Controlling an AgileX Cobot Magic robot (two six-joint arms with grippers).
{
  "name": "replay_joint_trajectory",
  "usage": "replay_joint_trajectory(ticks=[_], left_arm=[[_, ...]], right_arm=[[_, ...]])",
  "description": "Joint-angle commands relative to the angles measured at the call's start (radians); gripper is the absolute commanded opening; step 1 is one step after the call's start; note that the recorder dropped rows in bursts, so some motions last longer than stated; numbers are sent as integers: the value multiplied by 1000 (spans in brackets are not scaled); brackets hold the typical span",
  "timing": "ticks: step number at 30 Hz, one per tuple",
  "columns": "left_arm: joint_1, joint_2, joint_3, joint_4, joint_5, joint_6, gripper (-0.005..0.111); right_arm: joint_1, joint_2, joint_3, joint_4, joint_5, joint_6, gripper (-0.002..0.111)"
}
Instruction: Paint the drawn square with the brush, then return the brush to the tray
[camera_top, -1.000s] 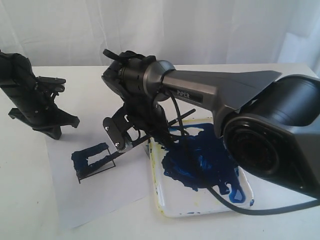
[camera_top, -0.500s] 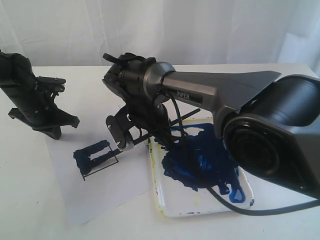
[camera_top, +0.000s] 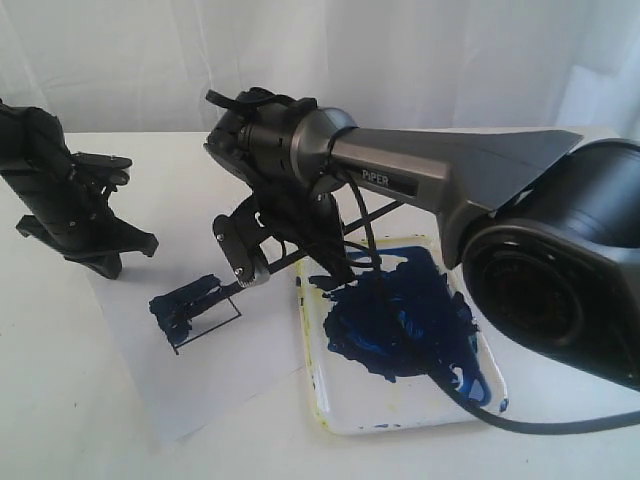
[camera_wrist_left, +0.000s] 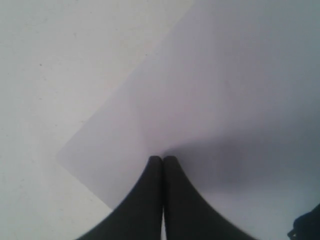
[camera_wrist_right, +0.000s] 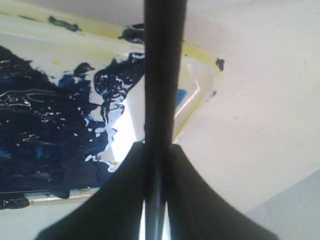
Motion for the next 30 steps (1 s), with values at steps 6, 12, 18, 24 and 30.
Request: replay_joint_trajectory(ticks=[6, 12, 18, 24, 30], left_arm=[[4, 16, 6, 23, 31, 1, 0], [4, 16, 6, 23, 31, 1, 0], [4, 16, 6, 23, 31, 1, 0], [4, 16, 6, 23, 33, 1, 0], [4, 16, 6, 23, 33, 1, 0]], right_arm=[[0, -38, 7, -1, 6, -19, 0], [0, -67, 76, -25, 6, -23, 0], [0, -94, 105, -27, 6, -19, 0], [0, -71, 105, -38, 6, -16, 0], [0, -54, 105, -38, 6, 90, 0]])
